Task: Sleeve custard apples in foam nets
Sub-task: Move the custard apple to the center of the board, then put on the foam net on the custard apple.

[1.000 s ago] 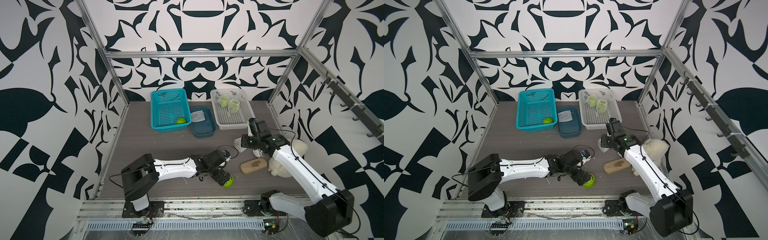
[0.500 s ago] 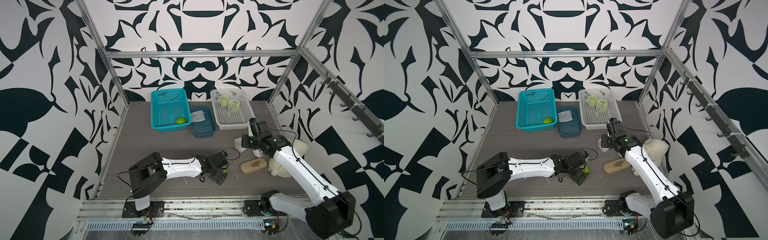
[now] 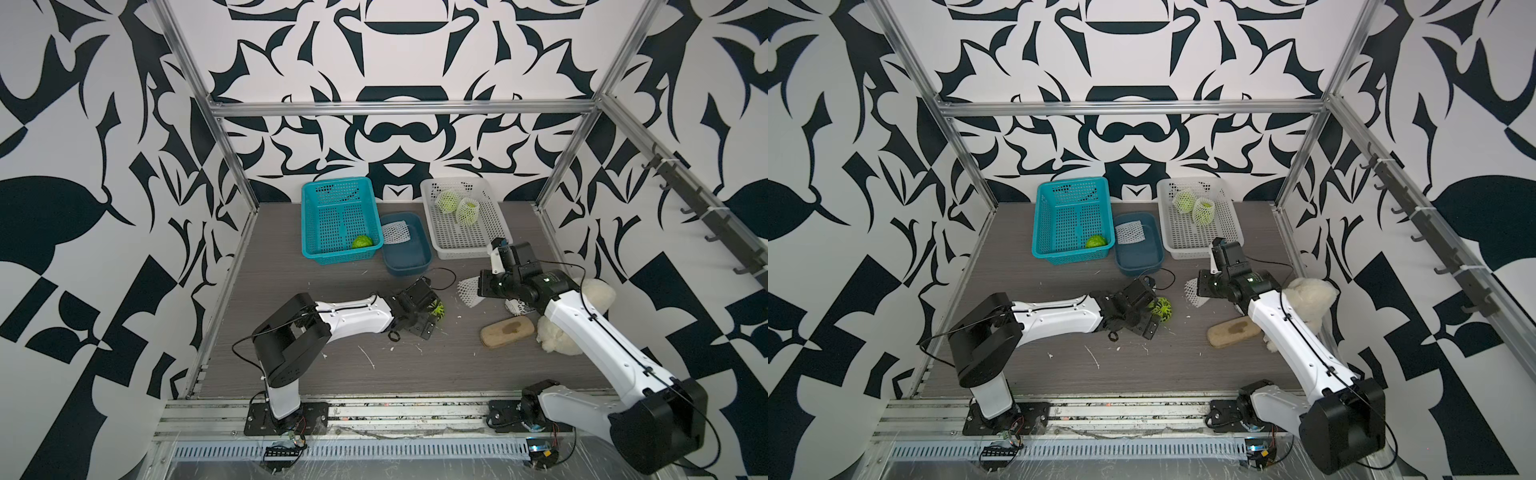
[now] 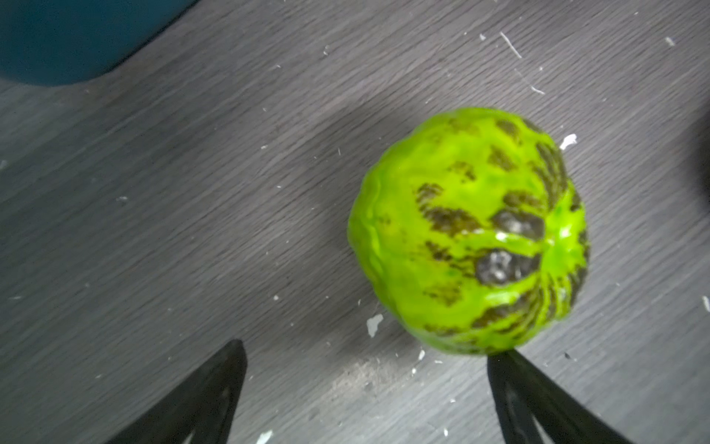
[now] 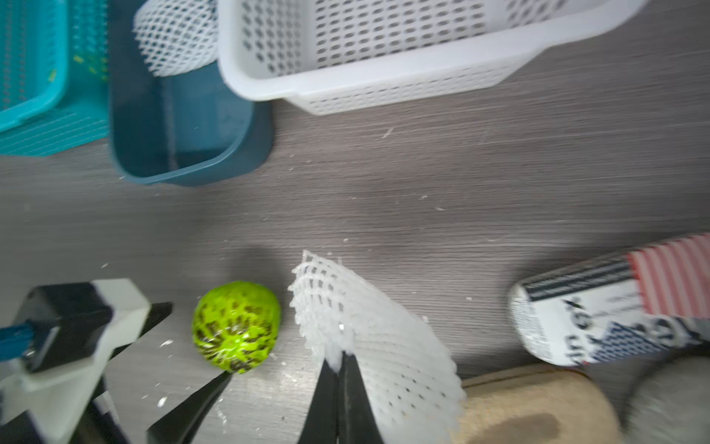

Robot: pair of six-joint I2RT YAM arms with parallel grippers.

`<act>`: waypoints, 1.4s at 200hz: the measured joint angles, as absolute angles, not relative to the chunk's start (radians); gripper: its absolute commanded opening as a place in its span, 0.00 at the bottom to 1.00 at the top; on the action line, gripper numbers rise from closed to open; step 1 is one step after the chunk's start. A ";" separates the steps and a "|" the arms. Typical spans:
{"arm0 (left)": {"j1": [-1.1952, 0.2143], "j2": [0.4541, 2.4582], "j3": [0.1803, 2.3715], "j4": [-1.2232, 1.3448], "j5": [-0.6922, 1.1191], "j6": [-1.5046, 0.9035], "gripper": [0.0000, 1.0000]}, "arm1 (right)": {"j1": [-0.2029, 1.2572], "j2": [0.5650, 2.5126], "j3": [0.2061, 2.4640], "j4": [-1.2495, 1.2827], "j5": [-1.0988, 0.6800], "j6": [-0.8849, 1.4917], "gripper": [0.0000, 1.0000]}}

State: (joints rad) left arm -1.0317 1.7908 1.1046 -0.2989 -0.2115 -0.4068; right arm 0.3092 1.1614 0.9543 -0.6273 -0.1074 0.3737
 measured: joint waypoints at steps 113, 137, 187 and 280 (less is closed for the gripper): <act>-1.001 1.716 0.963 -0.212 -0.210 -0.441 1.00 | 0.309 1.274 0.849 -0.390 -0.489 0.413 0.00; -0.992 1.716 0.955 -0.200 -0.209 -0.445 1.00 | 0.309 1.270 0.833 -0.387 -0.532 0.421 0.00; -0.978 1.712 0.955 -0.188 -0.209 -0.445 1.00 | 0.309 1.226 0.850 -0.468 -0.532 0.391 0.00; -0.977 1.708 0.955 -0.183 -0.209 -0.445 1.00 | 0.309 1.271 0.911 -0.517 -0.566 0.349 0.00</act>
State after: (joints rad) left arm -0.9771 1.7081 0.9550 -0.1829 -0.2092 -0.4454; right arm 0.3092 1.2713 0.9108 -0.5167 -0.5659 0.3489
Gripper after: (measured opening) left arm 0.997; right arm 0.046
